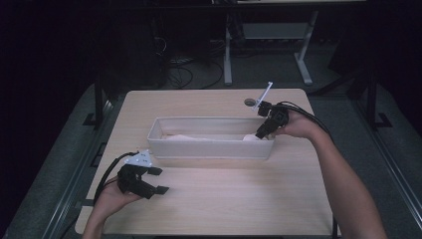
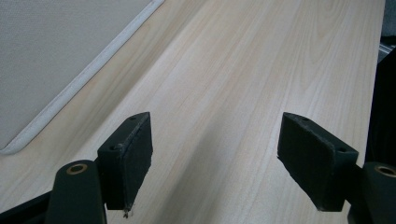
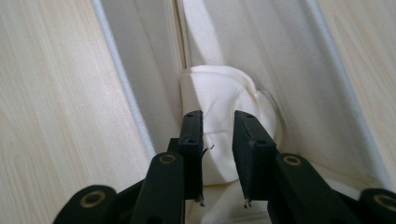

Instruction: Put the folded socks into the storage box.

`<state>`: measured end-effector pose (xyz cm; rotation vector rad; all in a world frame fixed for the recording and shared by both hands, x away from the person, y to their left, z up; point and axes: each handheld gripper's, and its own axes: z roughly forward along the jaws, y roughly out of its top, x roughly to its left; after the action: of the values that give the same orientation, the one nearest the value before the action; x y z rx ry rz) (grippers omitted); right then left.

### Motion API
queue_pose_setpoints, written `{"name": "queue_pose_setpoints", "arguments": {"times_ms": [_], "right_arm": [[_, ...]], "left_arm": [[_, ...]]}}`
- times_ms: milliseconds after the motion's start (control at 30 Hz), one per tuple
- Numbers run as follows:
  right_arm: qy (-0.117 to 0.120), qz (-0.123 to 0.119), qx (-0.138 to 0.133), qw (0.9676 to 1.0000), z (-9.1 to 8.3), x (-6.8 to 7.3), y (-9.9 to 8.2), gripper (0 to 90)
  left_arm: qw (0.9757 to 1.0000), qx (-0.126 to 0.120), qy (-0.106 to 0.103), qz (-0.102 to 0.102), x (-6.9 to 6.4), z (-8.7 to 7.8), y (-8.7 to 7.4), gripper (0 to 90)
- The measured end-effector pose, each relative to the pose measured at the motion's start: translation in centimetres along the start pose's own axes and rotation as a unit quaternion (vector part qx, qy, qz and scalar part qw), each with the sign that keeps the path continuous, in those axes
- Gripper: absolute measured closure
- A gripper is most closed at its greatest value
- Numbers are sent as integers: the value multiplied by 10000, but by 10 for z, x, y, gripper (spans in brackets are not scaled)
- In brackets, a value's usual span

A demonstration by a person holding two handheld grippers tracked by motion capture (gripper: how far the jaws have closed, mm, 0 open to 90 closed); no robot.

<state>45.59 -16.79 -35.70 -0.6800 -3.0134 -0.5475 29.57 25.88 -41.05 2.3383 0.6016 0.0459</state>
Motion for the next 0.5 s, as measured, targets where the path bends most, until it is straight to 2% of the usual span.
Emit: {"name": "queue_pose_setpoints", "arguments": {"times_ms": [500], "right_arm": [[-210,81,-327,9992,-30,8,-13,678]], "left_arm": [[10000,1,2,51,-1,-1,1,261]]}}
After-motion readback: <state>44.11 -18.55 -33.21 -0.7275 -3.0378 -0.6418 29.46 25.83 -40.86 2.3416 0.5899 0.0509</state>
